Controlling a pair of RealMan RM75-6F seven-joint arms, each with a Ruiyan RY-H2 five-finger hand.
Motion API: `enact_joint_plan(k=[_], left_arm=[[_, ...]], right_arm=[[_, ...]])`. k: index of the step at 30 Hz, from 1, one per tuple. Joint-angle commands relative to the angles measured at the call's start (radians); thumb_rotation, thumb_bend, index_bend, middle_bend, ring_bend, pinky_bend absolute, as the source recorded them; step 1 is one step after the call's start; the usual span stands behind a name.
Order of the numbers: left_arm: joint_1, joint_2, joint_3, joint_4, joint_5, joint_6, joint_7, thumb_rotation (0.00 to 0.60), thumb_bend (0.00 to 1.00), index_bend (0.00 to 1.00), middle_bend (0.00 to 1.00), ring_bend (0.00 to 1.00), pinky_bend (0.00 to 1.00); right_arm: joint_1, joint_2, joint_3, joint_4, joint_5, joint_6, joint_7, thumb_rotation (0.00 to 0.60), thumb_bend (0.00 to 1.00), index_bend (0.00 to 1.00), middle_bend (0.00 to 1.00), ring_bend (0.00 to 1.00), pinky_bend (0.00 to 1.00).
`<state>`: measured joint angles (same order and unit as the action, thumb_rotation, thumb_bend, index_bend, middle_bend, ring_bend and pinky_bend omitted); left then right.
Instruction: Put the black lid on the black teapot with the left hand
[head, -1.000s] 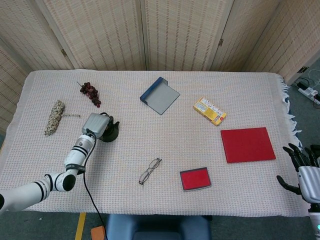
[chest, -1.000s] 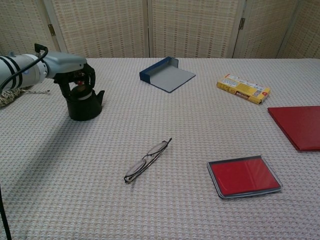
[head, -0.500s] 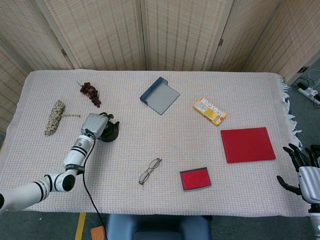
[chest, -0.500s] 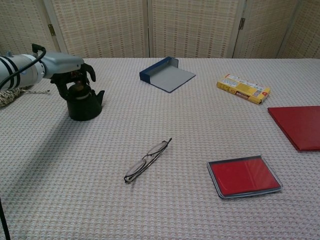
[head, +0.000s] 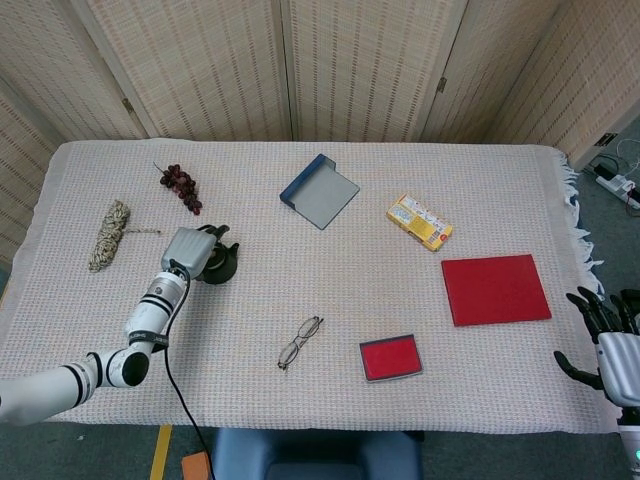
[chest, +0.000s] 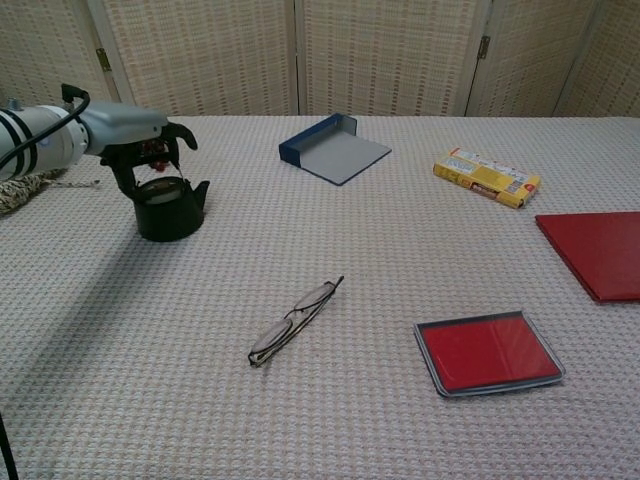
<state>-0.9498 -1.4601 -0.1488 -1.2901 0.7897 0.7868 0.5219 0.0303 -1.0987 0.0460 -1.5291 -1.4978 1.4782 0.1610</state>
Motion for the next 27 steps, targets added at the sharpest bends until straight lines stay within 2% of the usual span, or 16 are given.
enact_joint_plan(k=[1,10,16,27], left_arm=[[0.014,0.031,0.007,-0.047,0.013,0.026,0.000,0.600,0.26,0.11,0.21,0.79,0.75],[0.046,0.086,0.048,-0.155,0.038,0.052,0.008,0.600,0.26,0.13,0.21,0.79,0.75],[0.062,0.091,0.071,-0.193,0.064,0.068,0.009,0.600,0.26,0.14,0.21,0.80,0.75],[0.065,0.073,0.085,-0.184,0.080,0.068,0.014,0.600,0.26,0.14,0.21,0.80,0.75]], right_arm=[[0.000,0.000,0.000,0.001,0.000,0.001,0.001,0.600,0.29,0.13,0.11,0.20,0.00],[0.002,-0.002,0.000,0.003,-0.001,-0.003,0.001,0.600,0.29,0.13,0.11,0.20,0.00],[0.003,-0.002,0.001,0.003,0.000,-0.005,0.000,0.600,0.29,0.13,0.11,0.20,0.00],[0.005,-0.001,0.001,-0.001,0.002,-0.008,-0.004,0.600,0.29,0.13,0.11,0.20,0.00]])
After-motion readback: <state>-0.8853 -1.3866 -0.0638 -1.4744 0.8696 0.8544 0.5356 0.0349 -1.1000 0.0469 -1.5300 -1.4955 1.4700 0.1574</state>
